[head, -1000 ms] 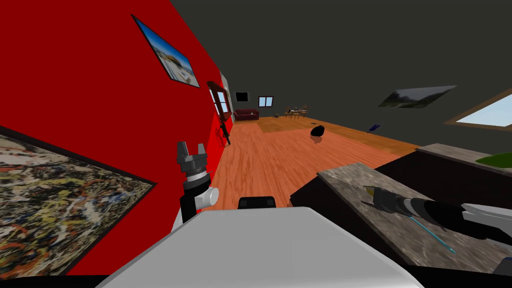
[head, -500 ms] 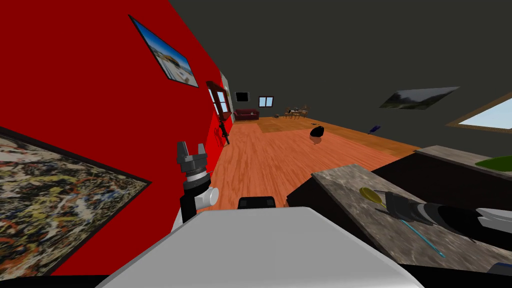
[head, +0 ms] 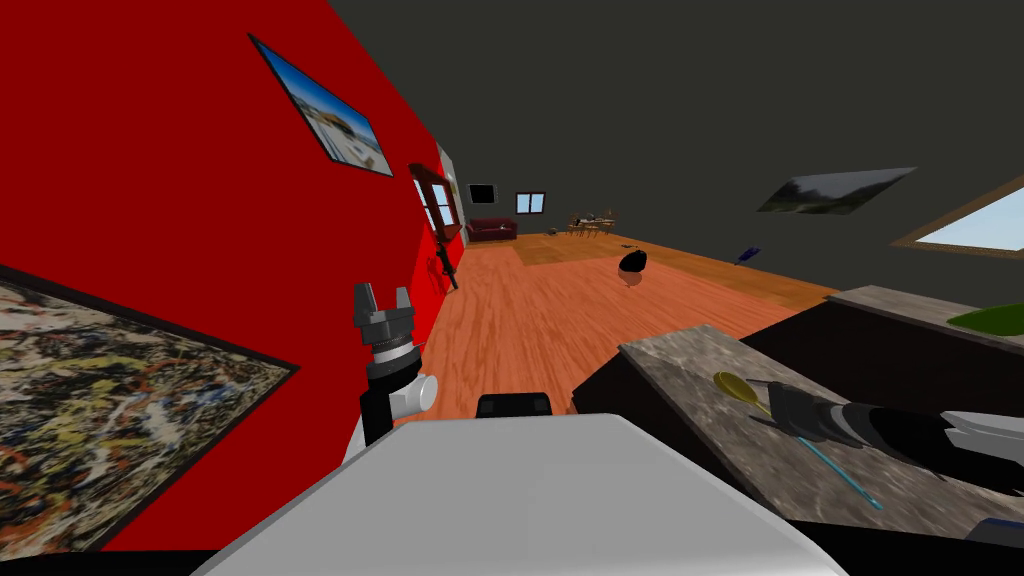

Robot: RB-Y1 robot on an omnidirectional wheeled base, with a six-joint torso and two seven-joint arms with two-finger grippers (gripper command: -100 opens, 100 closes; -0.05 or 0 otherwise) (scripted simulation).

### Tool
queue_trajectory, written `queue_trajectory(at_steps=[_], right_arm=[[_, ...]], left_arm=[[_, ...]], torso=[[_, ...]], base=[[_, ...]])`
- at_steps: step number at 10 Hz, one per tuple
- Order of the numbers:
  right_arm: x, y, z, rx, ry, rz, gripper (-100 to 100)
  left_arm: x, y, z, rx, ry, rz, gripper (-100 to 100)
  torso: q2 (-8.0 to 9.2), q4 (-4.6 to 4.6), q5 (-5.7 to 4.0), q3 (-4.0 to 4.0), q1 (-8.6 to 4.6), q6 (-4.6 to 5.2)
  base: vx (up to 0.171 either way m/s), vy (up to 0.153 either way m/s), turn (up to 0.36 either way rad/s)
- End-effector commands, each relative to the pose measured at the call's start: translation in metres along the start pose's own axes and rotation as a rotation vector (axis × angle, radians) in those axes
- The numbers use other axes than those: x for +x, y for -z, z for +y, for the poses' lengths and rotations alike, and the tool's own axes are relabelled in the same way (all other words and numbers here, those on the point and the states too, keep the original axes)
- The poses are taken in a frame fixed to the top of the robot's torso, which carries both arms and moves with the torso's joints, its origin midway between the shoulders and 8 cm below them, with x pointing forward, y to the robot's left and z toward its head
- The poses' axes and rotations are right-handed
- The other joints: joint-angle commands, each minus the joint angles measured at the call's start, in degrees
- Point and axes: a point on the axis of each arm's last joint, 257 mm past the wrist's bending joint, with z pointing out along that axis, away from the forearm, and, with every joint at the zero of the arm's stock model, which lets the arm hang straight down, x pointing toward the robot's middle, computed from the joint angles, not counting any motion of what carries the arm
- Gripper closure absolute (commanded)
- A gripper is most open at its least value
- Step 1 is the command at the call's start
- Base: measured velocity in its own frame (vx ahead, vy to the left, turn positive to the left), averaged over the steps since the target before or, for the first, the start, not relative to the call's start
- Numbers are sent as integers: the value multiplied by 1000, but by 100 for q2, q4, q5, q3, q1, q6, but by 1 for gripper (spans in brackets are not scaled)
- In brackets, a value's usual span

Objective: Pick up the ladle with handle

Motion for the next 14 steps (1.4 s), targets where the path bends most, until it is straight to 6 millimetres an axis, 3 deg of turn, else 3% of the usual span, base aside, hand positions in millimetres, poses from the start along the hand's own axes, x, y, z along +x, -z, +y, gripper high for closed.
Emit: queue_trajectory(at_steps=[1, 2, 5, 7, 9, 14], right_arm=[[-6, -5, -1, -5, 2, -3, -100], [-17, -12, -6, -11, 9, -4, -100], [-9, -8, -8, -4, 4, 13, -100], [-19, -13, -5, -13, 11, -9, -100], [-46, -28, -15, -22, 32, -22, -100], [-73, -41, -26, -26, 60, -33, -100]], left_arm=[[0, 0, 0, 0, 0, 0, 0], [0, 0, 0, 0, 0, 0, 0], [0, 0, 0, 0, 0, 0, 0], [0, 0, 0, 0, 0, 0, 0], [0, 0, 0, 0, 0, 0, 0], [0, 0, 0, 0, 0, 0, 0]], torso=[[0, 0, 0, 0, 0, 0], [2, 1, 0, 1, 0, 0], [2, 1, 1, 1, 2, -1], [-1, 0, 1, 0, 7, -2], [1, 0, 1, 0, 2, 0], [2, 0, -2, 1, -4, -1]], base=[[-10, -16, -61], [-14, -26, -101], [-6, -9, -12], [0, 0, 0], [-13, -22, -127], [-12, -23, -64]])
